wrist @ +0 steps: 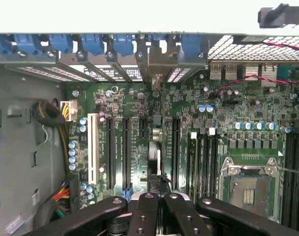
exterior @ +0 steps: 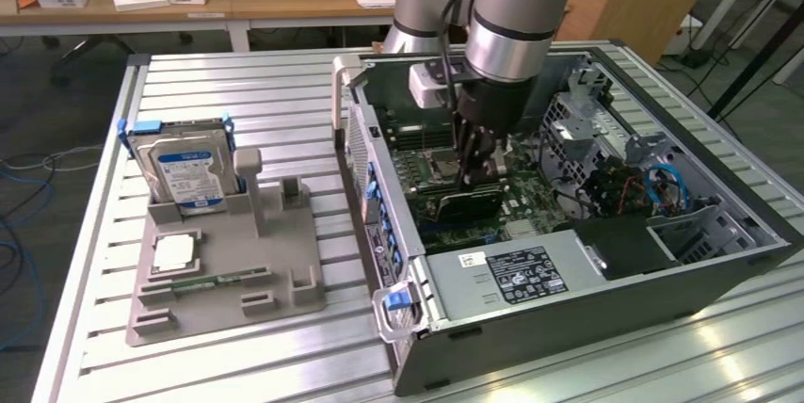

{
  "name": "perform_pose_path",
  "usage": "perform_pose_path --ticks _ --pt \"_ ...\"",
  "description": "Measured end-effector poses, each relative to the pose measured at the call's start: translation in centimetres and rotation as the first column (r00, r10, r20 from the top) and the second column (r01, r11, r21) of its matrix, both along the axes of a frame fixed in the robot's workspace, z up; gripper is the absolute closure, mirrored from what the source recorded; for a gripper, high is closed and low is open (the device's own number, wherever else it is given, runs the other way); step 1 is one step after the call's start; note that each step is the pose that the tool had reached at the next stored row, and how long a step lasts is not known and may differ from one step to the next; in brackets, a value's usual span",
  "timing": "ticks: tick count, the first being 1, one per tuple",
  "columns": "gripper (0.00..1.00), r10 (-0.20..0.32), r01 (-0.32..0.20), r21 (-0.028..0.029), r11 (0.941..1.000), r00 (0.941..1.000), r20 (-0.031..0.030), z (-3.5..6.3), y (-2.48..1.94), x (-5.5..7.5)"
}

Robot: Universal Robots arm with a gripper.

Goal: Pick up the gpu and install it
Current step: 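Press down on the gpu until it lock into place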

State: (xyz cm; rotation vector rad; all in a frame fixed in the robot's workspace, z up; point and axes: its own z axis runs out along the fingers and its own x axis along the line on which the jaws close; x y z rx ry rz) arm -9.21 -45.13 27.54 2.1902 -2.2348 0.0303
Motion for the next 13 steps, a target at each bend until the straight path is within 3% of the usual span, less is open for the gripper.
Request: perform_pose_path --ticks 6,13 --pt "0.89 0.0 0.0 0.0001 1.0 1.0 0.0004 -0.87 0.0 -0.14" --pt "0.89 0.0 0.0 0.0004 1.0 1.0 0.0004 -1.06 0.01 -0.14"
